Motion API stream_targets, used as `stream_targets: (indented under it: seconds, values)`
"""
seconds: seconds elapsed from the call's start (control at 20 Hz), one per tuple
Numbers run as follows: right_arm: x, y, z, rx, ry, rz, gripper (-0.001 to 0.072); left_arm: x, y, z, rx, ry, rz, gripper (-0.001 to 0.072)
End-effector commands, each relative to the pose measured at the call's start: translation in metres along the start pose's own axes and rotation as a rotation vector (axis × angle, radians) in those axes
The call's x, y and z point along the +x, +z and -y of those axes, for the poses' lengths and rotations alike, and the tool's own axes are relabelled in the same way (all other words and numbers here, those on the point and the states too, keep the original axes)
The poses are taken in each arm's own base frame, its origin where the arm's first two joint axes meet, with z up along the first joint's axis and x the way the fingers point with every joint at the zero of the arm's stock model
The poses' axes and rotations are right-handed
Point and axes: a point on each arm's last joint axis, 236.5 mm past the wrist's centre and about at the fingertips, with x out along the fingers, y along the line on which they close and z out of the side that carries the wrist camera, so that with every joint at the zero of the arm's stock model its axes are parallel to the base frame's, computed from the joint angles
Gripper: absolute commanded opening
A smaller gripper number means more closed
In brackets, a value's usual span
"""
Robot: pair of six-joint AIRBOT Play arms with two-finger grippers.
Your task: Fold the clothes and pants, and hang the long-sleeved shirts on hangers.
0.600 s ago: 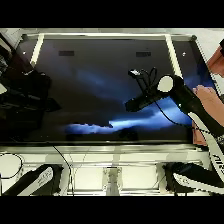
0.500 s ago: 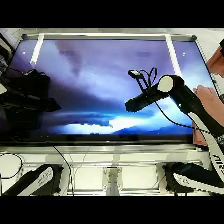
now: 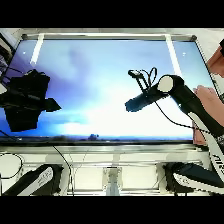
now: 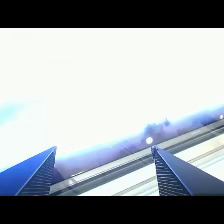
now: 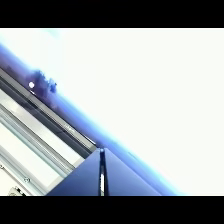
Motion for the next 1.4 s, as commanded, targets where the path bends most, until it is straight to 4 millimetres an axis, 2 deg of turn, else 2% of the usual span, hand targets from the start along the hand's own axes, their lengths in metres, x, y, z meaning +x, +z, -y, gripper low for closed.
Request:
stream_targets:
  seconds: [0.0,0.7,0.75,0.8,0.9,1.05,1.15,1.2,1.25,1.35]
  values:
    - [0.0,0.001,-0.002,0.002,0.006,0.003,0.0013,0.0,0.0,0.0,0.001,0.0,0.0,0.0693]
    - [0.0,0.013,0.0,0.002,-0.003,0.056,0.0013,0.001,0.0,-0.004,0.005,0.016,-0.003,0.0686]
    - [0.0,0.013,0.0,0.002,-0.002,0.056,0.0013,0.001,0.002,-0.016,0.014,0.061,0.003,0.0683]
    - [0.0,0.013,0.0,0.003,-0.002,0.056,0.0013,0.001,0.001,-0.036,0.0,0.139,-0.005,0.0682]
    - [0.0,0.013,0.0,0.002,-0.002,0.056,0.0013,-0.01,-0.011,-0.097,-0.075,0.381,-0.051,0.0682]
    - [0.0,0.014,0.0,0.002,-0.003,0.057,0.0013,-0.06,-0.037,-0.186,-0.176,0.748,-0.101,0.0682]
    - [0.0,0.013,0.0,0.002,-0.002,0.056,0.0013,-0.085,-0.044,-0.221,-0.263,0.845,-0.042,0.0669]
    - [0.0,0.013,0.0,0.002,-0.003,0.056,0.0013,-0.093,-0.055,-0.237,-0.331,0.859,-0.021,0.0553]
    - [0.0,0.013,0.0,0.002,-0.002,0.056,0.0013,-0.098,-0.07,-0.251,-0.398,0.861,-0.025,0.048]
    - [0.0,0.013,0.0,0.003,-0.002,0.056,0.0013,-0.097,-0.104,-0.272,-0.553,0.819,-0.036,0.0483]
